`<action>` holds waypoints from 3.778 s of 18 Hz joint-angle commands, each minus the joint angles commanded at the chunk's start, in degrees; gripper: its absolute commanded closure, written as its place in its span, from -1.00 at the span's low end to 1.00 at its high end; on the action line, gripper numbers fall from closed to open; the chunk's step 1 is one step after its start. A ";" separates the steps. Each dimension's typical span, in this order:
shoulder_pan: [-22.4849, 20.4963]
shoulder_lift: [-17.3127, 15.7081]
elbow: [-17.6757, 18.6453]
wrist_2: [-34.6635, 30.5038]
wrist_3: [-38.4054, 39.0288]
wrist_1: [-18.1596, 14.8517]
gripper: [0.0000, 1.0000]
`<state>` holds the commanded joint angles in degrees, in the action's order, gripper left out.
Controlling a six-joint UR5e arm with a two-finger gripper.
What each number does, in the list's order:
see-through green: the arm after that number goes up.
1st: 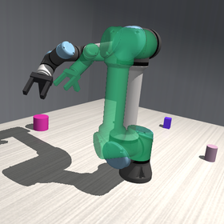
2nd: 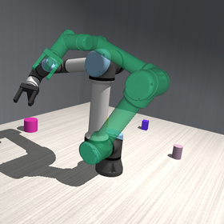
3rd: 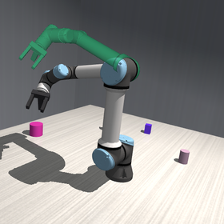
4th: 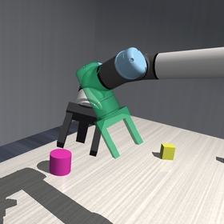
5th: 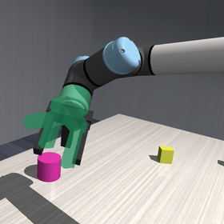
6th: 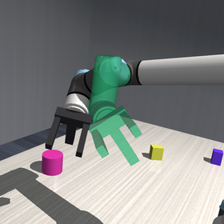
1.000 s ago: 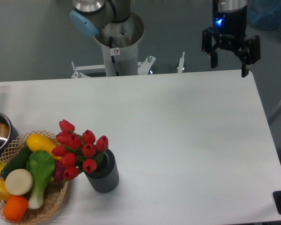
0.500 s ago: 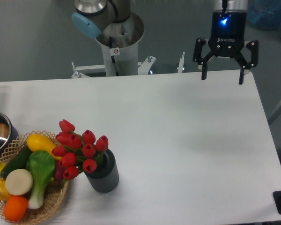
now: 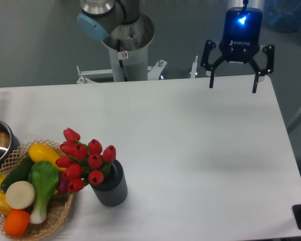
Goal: Pick up the flowers from the vase
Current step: 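Move the open gripper down toward the red tulips in the black vase, then lower the gripper around the tulip stems just above the vase rim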
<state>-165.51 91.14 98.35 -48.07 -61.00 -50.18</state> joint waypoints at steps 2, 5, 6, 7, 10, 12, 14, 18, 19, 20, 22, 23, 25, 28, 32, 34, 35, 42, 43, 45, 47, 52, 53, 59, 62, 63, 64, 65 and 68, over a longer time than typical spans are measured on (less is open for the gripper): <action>1.14 0.35 0.26 0.26 0.09 0.09 -1.00; 4.57 2.37 0.44 2.36 0.00 2.71 -1.00; 4.84 2.90 0.79 3.42 0.00 3.59 -1.00; 4.93 3.25 0.79 4.38 0.00 3.78 -1.00; 5.54 4.65 1.05 8.07 -1.92 3.95 -1.00; 6.33 5.53 1.75 10.45 -6.39 3.95 -1.00; 6.77 6.76 1.93 14.04 -8.43 3.95 -1.00; 7.74 8.00 2.20 17.75 -8.70 3.69 -1.00; 8.61 8.43 2.28 17.75 -8.79 3.78 -1.00; 9.32 9.13 2.37 17.75 -8.88 3.78 -1.00; 10.72 10.19 2.46 17.84 -9.31 3.69 -1.00; 11.51 10.72 2.55 17.84 -9.49 3.69 -1.00; 12.57 10.90 3.77 17.84 -9.67 3.69 -1.00; 13.54 10.81 6.58 18.10 -11.50 3.69 -1.00; 14.33 10.90 8.52 18.19 -13.54 3.87 -1.00; 14.86 10.99 8.61 19.15 -13.45 3.87 -1.00; 15.30 11.25 8.53 19.51 -13.36 3.95 -1.00; 17.14 14.41 7.82 20.21 -13.36 4.04 -1.00; 17.15 14.50 7.82 20.30 -13.45 4.04 -1.00; 17.23 15.11 7.73 21.09 -14.15 4.13 -1.00; 17.93 15.73 7.65 21.36 -15.81 4.22 -1.00; 19.17 17.40 7.12 21.36 -18.45 4.31 -1.00; 19.34 17.66 6.60 21.44 -18.46 4.31 -1.00; 20.84 19.16 5.45 21.36 -18.54 4.31 -1.00; 21.89 19.77 4.75 21.44 -18.54 4.31 -1.00; 22.15 19.86 4.75 21.44 -18.54 4.31 -1.00; 22.33 19.95 4.75 21.44 -18.54 4.31 -1.00; 22.33 20.04 4.75 21.44 -18.54 4.31 -1.00; 22.77 20.56 4.31 22.67 -18.63 4.31 -1.00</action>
<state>-142.74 111.71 102.66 -25.40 -79.63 -45.88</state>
